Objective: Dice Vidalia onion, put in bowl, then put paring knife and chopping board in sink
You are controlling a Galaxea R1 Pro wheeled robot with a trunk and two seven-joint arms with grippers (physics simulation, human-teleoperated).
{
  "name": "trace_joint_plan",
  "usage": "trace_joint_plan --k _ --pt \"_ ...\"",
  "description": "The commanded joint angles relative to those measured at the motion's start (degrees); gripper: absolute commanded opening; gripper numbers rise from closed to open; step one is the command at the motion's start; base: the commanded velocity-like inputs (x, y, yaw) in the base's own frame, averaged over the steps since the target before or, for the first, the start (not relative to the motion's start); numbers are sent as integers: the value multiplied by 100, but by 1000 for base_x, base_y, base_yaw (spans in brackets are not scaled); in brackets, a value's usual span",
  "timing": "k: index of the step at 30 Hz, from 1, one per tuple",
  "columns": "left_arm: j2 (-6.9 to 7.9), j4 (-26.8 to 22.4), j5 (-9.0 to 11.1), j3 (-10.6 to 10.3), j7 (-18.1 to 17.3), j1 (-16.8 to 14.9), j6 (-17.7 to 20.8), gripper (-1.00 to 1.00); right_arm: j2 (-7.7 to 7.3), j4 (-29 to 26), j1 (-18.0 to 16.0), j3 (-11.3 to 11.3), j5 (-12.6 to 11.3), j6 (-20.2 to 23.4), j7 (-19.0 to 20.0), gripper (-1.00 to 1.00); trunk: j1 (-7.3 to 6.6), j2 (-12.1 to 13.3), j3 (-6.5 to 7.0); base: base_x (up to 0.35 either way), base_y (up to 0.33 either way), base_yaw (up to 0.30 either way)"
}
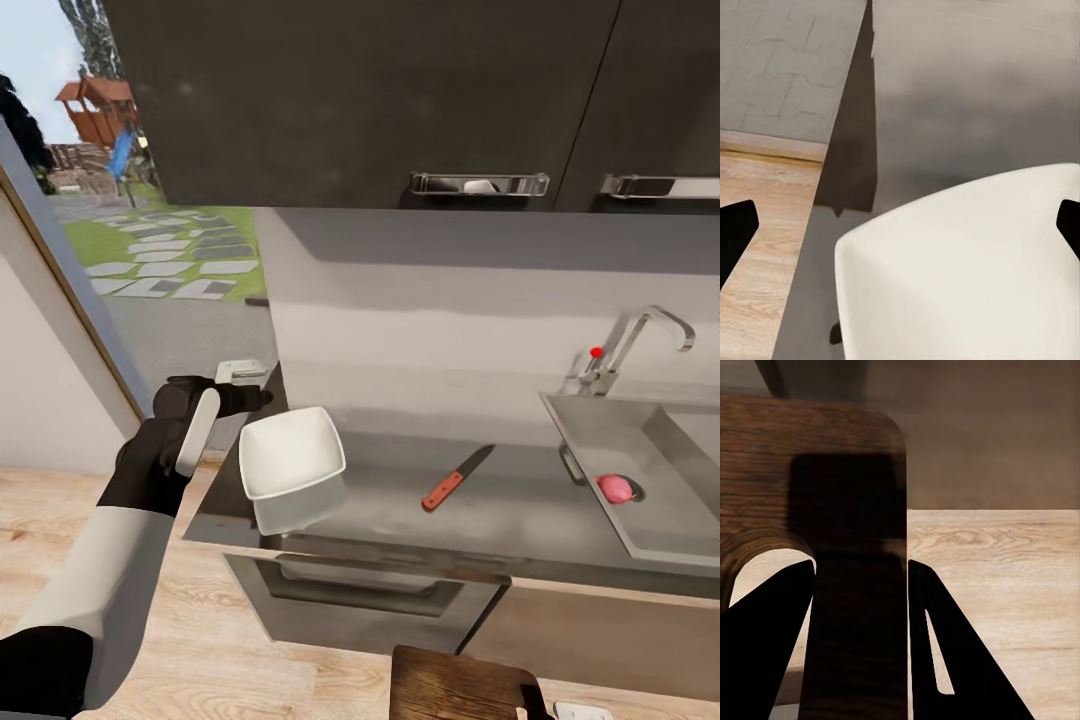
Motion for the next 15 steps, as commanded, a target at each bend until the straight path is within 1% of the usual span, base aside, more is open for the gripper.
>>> trace_joint_plan --k 1,4,6,15 --pt "6 -2 62 -15 59 -5 17 100 1 6 -5 -36 -11 -23 15 -100 2 -9 -10 -74 0 0" --pt "6 -1 62 -15 59 -5 17 100 1 6 -5 -36 -12 -23 15 -100 2 -9 -10 -144 0 0" --pt "6 2 62 -15 59 -5 17 100 1 6 -5 -36 -12 -23 15 -100 2 -9 -10 -232 0 0" --pt "6 1 65 -15 59 -5 17 100 6 6 -5 -36 -10 -23 15 -100 2 -9 -10 -313 0 0"
